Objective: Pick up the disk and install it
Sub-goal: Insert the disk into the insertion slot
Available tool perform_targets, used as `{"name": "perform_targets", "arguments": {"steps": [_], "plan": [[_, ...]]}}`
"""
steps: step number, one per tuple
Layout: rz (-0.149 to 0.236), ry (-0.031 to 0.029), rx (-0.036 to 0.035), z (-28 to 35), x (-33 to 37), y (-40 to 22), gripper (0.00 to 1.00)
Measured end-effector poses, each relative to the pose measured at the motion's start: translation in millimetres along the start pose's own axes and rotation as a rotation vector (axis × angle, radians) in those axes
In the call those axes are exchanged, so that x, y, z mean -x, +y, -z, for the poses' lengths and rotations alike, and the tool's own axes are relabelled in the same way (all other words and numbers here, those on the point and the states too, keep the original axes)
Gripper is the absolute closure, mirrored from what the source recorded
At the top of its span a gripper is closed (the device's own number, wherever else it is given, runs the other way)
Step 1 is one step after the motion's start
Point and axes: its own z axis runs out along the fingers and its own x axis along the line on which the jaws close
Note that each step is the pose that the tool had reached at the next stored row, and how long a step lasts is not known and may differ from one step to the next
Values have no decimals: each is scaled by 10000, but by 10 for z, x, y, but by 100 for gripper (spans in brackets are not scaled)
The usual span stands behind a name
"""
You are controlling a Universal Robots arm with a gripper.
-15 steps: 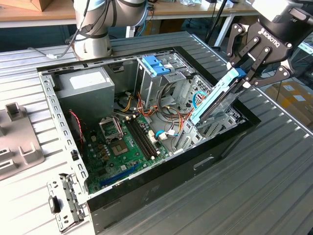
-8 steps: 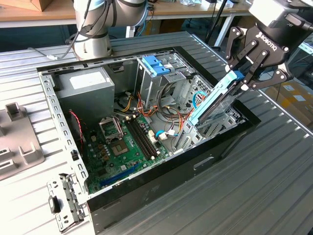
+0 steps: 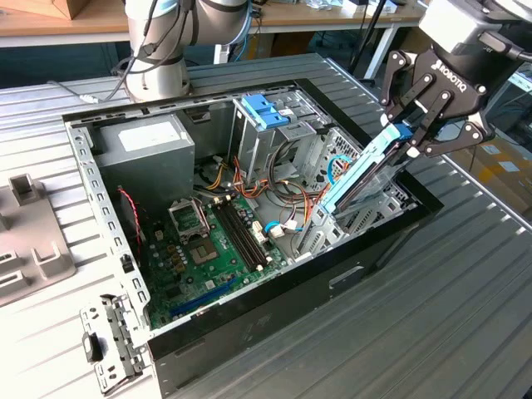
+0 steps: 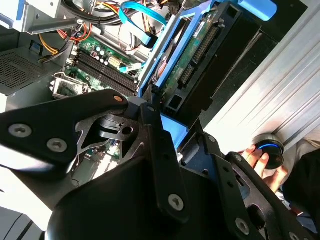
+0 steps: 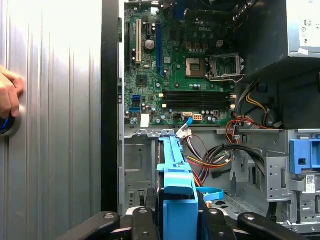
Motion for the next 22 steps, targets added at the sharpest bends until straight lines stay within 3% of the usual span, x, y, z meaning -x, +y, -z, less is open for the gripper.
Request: {"name": "perform_targets", "arguments": {"steps": [15, 22], "plan": [[-1, 0, -1, -96, -11, -2, 63], [0, -1, 0, -105, -13, 60, 63]]}}
